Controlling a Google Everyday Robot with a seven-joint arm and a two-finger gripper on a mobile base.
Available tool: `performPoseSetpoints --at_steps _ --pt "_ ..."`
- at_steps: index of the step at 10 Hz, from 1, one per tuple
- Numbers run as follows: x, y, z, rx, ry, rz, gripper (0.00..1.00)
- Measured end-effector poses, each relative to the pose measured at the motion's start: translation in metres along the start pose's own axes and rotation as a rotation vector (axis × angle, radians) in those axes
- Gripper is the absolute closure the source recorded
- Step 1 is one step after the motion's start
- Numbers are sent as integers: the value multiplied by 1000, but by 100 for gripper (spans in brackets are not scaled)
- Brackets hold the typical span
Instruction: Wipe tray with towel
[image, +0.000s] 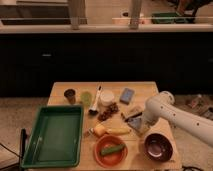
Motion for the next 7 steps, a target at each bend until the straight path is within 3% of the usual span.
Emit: performPoseSetpoints --at_steps 4,7 --pt "-3 -3 2 -15 -16 -9 96" --pt "0 -12 -8 -30 -23 -45 100"
